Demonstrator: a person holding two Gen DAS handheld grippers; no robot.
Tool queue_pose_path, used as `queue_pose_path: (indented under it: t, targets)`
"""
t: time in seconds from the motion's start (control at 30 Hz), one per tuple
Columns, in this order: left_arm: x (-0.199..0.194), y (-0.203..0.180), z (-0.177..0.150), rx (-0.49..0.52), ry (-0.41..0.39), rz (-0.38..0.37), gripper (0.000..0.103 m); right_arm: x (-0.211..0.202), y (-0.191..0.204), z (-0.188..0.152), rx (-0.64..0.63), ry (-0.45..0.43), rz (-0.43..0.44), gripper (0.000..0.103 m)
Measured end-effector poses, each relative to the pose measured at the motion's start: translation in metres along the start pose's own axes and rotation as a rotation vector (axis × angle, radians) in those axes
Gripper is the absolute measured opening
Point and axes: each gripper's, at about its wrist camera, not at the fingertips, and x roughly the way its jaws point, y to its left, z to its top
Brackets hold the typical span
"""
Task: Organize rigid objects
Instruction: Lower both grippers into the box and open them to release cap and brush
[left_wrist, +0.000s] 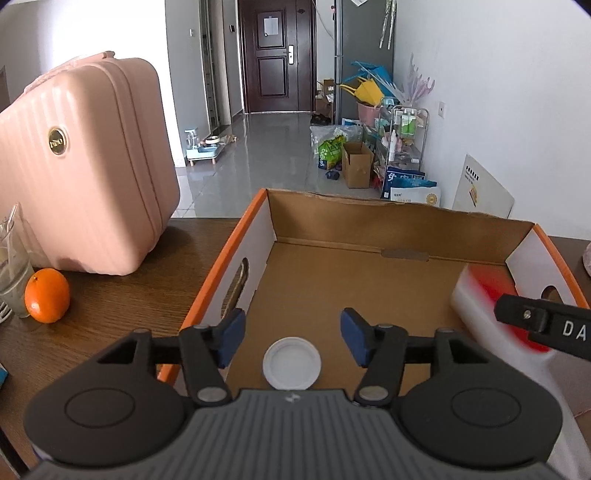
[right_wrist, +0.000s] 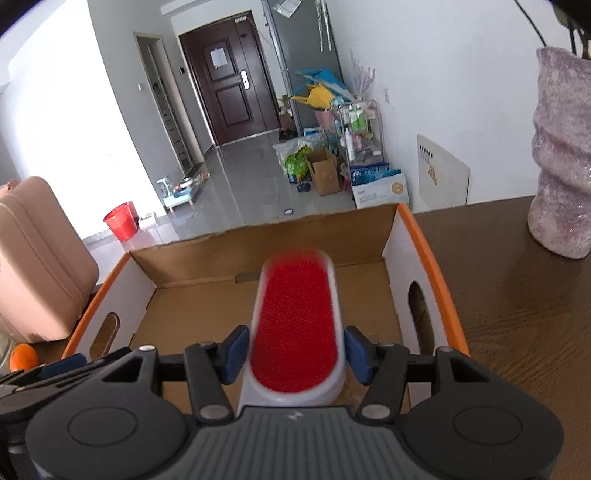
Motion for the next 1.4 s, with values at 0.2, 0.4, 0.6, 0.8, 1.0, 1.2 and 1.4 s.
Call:
queue_pose_path:
  t: [0.2, 0.4, 0.6, 0.8, 1.0, 1.2, 1.4]
  targets:
    - [-0.009, 0.002, 0.001, 0.003, -0.033, 0.009, 0.086, -0.008, -0.001, 0.001, -0.011, -0.030, -0.026, 0.086]
    - [-0.018, 0.006, 0.002, 0.004, -0.070, 0.017, 0.102, -0.019, 0.000, 0.003, -0.015, -0.077, -0.029, 0.103]
    - [-0.022, 0.010, 0.003, -0.004, -0.077, 0.008, 0.103, -0.026, 0.003, 0.003, -0.024, -0.086, -0.016, 0.103]
    - [-0.035, 0.021, -0.003, -0.020, -0.104, 0.002, 0.103, -0.045, 0.005, -0.002, -0.042, -0.127, -0.003, 0.103]
    - [-0.063, 0.030, -0.016, -0.018, -0.170, -0.021, 0.103, -0.077, 0.007, -0.017, -0.084, -0.185, 0.012, 0.103]
    - [-0.096, 0.042, -0.037, -0.015, -0.218, -0.052, 0.103, -0.115, 0.009, -0.039, -0.126, -0.240, 0.032, 0.103]
    - [-0.128, 0.049, -0.062, -0.005, -0.233, -0.072, 0.103, -0.152, 0.012, -0.068, -0.152, -0.296, 0.047, 0.103]
